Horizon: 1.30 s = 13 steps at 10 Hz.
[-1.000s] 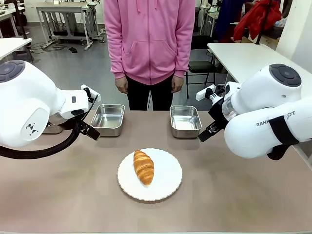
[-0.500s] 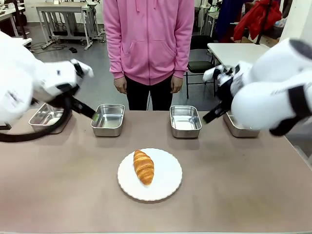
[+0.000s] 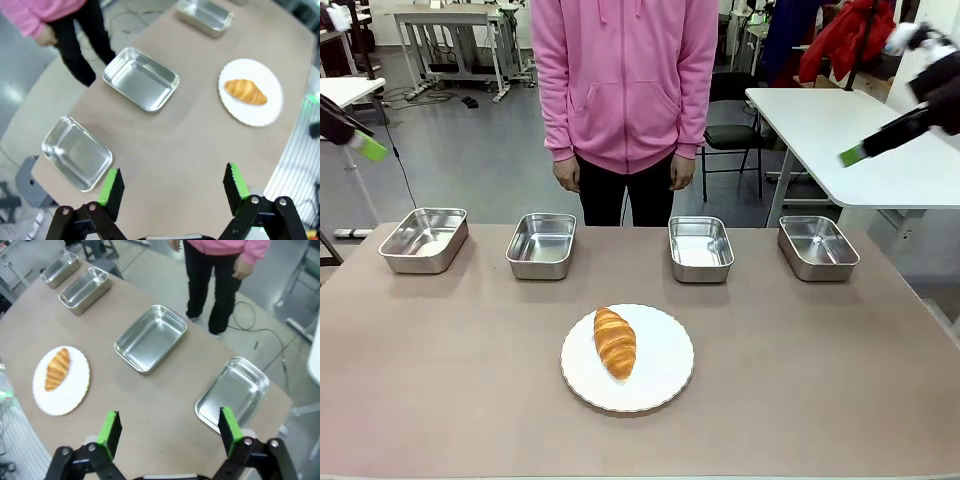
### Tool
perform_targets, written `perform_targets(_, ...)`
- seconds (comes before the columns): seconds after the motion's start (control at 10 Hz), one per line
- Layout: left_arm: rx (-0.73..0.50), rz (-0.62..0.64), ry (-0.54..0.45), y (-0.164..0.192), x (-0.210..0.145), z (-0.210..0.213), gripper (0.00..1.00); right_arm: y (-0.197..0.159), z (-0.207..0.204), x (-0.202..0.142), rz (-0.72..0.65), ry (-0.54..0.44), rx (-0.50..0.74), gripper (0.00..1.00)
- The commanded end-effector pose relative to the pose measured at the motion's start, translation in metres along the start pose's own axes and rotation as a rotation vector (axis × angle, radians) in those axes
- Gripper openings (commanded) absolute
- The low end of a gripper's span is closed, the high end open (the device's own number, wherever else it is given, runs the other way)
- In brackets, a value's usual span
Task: Place the bread in the container.
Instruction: Place the Butter Roll into the Airtight Container indicated by the human.
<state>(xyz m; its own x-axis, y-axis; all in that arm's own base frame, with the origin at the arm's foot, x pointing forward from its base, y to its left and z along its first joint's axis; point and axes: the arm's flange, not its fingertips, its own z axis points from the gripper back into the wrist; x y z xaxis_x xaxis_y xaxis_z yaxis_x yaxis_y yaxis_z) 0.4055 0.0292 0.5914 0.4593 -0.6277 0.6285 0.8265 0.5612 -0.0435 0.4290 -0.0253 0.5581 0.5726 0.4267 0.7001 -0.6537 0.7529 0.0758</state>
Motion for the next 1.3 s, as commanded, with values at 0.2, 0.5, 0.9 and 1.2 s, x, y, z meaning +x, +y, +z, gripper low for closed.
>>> perform_targets(0.2,-0.106,-0.254,-0.09,0.055,-0.02,0.024,1.0,-0.074,0.006,-0.014,0.016,-0.058,0.208,1.0)
perform_targets(0.5,-0.085,-0.155,-0.001,0.027,-0.011,0.019,1.0,-0.045,0.019,-0.014,-0.04,-0.039,0.113,1.0)
perform_targets(0.9,-0.069,-0.159,-0.018,0.039,-0.012,0.028,1.0,-0.067,0.02,0.002,0.019,-0.135,0.181,1.0)
perform_targets(1.2,-0.074,-0.142,-0.105,0.052,-0.001,0.051,1.0,-0.08,0.034,0.003,0.042,-0.213,0.197,1.0)
